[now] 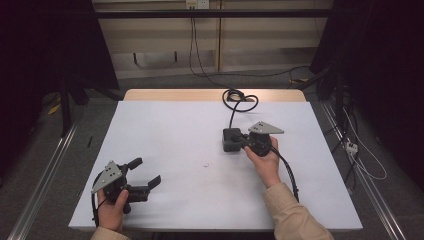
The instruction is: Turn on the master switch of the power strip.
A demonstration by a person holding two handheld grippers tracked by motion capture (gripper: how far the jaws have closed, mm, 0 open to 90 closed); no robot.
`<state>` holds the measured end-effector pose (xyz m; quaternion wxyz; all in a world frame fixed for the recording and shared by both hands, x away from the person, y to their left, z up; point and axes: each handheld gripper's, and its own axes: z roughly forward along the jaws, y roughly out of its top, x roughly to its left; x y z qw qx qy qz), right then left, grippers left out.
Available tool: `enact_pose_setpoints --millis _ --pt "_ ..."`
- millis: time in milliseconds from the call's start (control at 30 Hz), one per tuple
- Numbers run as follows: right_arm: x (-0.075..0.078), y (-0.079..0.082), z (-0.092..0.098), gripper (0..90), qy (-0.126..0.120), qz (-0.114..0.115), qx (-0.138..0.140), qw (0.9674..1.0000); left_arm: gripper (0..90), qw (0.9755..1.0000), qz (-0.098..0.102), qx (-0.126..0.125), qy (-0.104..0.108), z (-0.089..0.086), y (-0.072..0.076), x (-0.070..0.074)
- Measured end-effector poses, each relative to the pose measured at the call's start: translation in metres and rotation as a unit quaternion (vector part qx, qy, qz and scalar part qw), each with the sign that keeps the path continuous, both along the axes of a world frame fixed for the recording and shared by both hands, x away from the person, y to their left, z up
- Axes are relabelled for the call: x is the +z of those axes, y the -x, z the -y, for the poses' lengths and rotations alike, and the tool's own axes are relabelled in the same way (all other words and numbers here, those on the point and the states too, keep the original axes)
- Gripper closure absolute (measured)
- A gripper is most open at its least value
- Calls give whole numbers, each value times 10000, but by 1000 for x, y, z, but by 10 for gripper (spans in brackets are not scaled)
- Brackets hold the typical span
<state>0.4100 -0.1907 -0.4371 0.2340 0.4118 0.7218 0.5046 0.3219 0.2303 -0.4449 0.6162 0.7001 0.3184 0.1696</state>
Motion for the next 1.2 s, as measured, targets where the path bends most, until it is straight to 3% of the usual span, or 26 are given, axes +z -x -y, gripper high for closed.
enact_pose_setpoints --millis 1000,1200 --pt "-4 -1 -3 900 204 86 20 9998 32 10000 -34 27 44 -1 0 -1" --pt "-4 1 -6 900 428 192 15 9989 32 10000 -33 21 16 -1 0 -1"
